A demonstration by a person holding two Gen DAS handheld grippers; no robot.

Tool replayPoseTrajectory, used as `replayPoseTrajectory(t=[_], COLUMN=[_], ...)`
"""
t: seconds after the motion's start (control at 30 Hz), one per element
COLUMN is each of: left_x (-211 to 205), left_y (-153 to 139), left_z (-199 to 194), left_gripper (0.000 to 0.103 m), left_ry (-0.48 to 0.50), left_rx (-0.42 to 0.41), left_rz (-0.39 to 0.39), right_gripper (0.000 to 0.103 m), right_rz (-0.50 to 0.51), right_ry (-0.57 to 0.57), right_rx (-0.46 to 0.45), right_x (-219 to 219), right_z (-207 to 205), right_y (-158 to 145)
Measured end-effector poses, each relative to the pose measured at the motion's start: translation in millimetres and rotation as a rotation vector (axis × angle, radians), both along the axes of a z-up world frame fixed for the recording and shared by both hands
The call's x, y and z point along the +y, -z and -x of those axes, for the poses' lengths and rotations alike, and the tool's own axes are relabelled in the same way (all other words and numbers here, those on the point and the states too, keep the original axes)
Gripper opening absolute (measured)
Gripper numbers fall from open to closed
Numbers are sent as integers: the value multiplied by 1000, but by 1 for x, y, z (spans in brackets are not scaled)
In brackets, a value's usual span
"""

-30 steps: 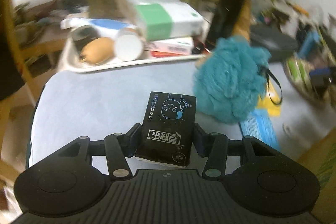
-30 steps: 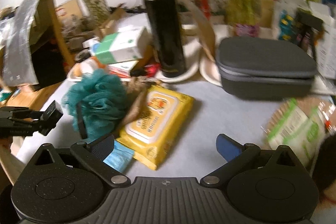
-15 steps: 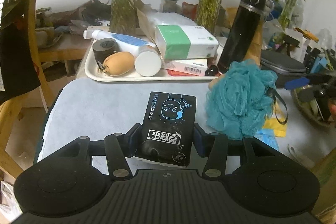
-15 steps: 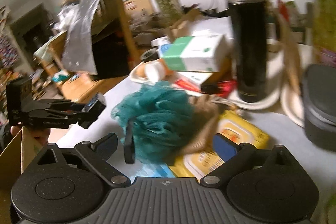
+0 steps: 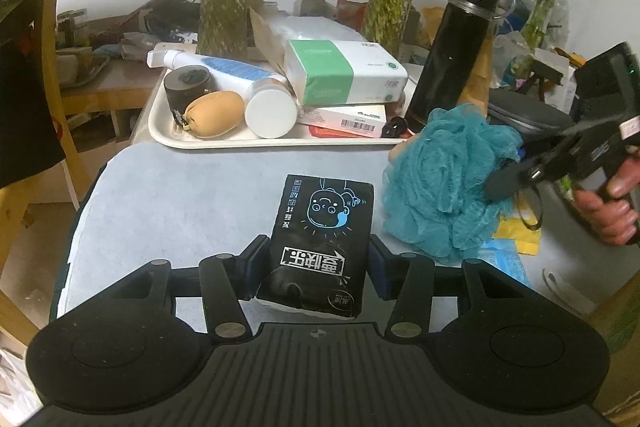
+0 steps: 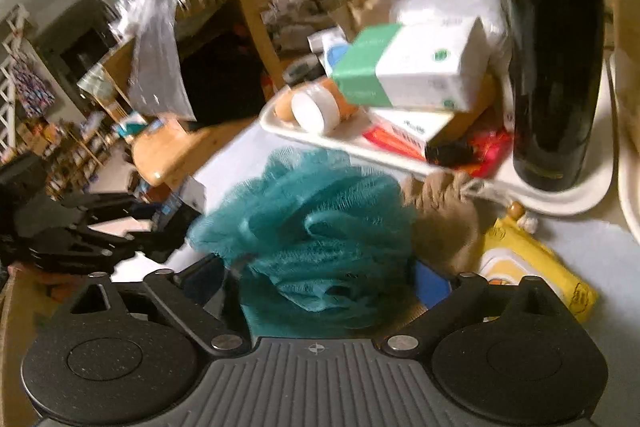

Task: Organize soft objects
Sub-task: 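Grasp the teal mesh bath puff with the right tool while the left tool holds the black pack, then carry the black pack and teal puff over the box and open both tools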

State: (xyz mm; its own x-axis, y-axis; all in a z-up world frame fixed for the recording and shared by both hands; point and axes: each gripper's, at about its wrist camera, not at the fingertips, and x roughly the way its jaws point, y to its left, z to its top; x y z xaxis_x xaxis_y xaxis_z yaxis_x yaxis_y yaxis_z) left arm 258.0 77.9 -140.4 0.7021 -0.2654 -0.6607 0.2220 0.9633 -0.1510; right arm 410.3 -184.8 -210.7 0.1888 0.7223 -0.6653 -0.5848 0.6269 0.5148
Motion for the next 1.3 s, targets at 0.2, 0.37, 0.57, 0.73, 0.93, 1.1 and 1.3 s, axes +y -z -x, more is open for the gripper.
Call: replayPoseTrajectory(t=[0.2, 0.37, 0.57, 0.73, 0.93, 1.1, 1.3], left_x=[4, 8, 11, 14, 9, 0, -22], left_y=[1, 0, -12, -35, -82, -120, -158], left_z=[0, 0, 2, 10, 30, 54, 86], left_gripper=[50, 50, 50, 50, 50, 50, 50], left_ry=[-7, -22, -36, -43, -27, -6, 61], left_rx=[-1, -9, -43, -64, -123, -157, -177], left_rz=[1, 4, -2, 3, -34, -53, -64], right_gripper=[31, 23, 22, 21, 21, 21, 21], right_rz=[-21, -58, -52, 16, 108, 145, 156], right_ry=[5, 53, 131, 186, 244, 264, 303], right_rx=[-1, -45, -112, -184, -242, -278, -291], right_x=[-6, -21, -39, -53, -68, -71, -74], right_z=[6, 8, 16, 38, 79, 118, 163], right_y=[-5, -24, -56, -92, -130, -167, -205])
